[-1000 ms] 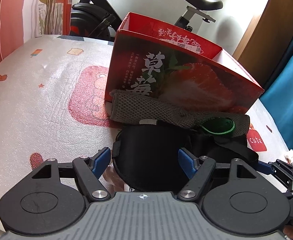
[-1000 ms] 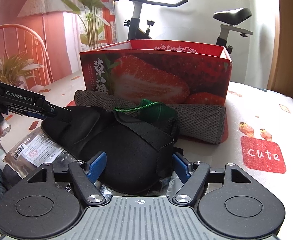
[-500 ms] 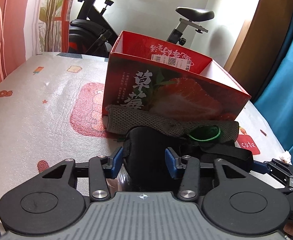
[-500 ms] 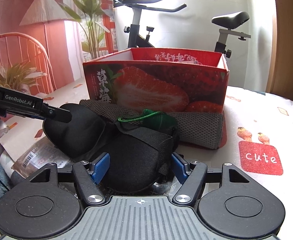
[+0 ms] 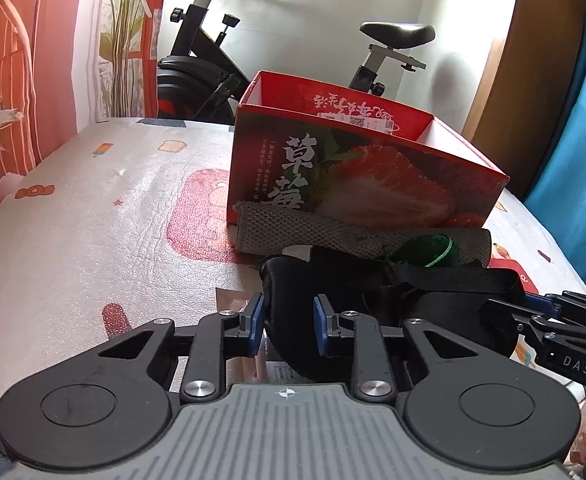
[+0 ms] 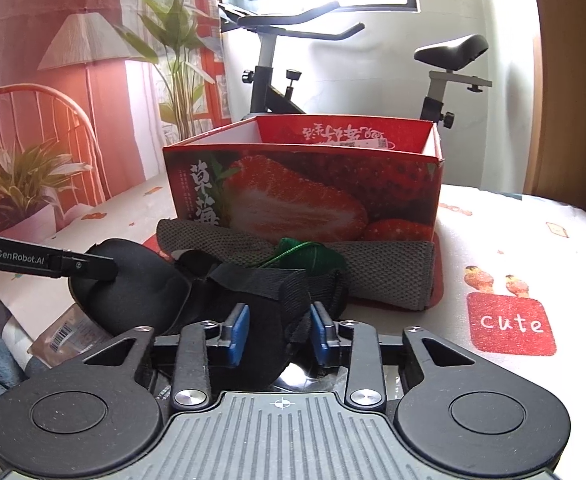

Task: Organize soft objects
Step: 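Lift the eye mask with both grippers over the red box and open them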

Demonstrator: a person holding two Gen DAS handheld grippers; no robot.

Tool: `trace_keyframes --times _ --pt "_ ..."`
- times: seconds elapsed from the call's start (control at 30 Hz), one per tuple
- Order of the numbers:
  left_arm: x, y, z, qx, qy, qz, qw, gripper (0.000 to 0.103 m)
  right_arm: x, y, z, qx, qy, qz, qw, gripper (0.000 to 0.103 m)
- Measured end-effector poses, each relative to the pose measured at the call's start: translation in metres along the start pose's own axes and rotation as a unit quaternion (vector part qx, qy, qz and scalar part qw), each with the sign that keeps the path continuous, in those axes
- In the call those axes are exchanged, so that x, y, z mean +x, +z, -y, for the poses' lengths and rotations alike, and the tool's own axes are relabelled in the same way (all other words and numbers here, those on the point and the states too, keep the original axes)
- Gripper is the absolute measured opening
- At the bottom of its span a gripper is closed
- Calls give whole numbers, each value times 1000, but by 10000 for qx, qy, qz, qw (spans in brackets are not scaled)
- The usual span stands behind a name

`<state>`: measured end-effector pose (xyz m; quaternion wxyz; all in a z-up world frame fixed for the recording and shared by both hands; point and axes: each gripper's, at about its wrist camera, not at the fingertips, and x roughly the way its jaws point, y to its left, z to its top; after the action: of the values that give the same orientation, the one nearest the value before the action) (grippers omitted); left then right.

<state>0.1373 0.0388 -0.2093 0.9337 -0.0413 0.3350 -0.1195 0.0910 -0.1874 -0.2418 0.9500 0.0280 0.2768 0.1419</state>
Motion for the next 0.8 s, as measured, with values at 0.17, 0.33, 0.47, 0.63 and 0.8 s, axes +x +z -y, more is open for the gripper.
trace_keyframes --times 0.17,0.33,0.47,0.63,0.8 --pt "-2 0 -9 -306 -61 39 9995 21 -2 0 2 7 -57 55 10000 21" --pt "-5 0 -8 -326 -47 101 9994 18 -6 1 0 -32 -14 135 9999 15" --pt "-9 0 -5 -271 -69 201 9994 18 -11 2 -1 -61 46 224 9997 13" --pt "-17 0 -5 -262 -43 343 9991 17 -17 5 -2 -85 55 357 9993 12" --pt "-36 3 3 -21 48 690 9976 18 -26 11 -7 -181 68 548 9983 11"
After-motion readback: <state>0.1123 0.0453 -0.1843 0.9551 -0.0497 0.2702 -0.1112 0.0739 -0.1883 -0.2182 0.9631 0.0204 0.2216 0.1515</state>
